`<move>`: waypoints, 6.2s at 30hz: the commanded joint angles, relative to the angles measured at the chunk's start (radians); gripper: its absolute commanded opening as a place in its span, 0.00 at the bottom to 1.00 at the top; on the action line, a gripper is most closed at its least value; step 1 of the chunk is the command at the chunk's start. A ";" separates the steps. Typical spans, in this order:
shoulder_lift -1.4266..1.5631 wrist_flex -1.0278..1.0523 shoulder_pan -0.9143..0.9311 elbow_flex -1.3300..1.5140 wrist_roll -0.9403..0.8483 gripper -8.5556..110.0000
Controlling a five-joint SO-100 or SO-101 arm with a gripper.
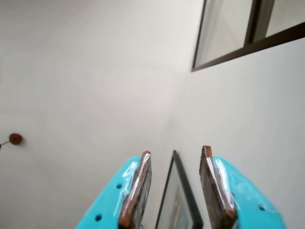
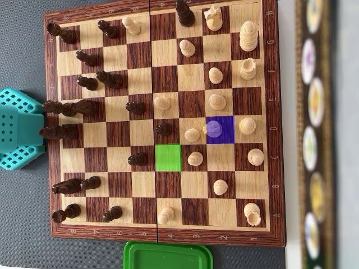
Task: Play chess
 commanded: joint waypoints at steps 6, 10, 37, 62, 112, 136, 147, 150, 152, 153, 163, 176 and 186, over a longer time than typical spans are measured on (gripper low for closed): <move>-0.008 -0.002 0.000 0.020 0.000 0.20; -0.008 -0.002 0.000 0.020 0.000 0.20; -0.008 -0.002 0.000 0.020 0.000 0.20; -0.008 -0.002 0.000 0.020 0.000 0.20; -0.008 -0.002 -0.006 0.020 0.000 0.20; -0.008 0.000 -0.006 0.020 -0.002 0.21; -0.008 0.005 0.003 0.020 -0.009 0.20; -0.008 0.008 0.005 0.008 -0.009 0.20; -0.008 0.051 0.005 -0.023 -0.009 0.20; -0.008 0.083 0.005 -0.043 -0.009 0.20; -0.008 0.224 0.005 -0.097 -0.009 0.20; -0.008 0.419 0.005 -0.150 -0.009 0.20; -0.008 0.655 0.005 -0.213 -0.009 0.20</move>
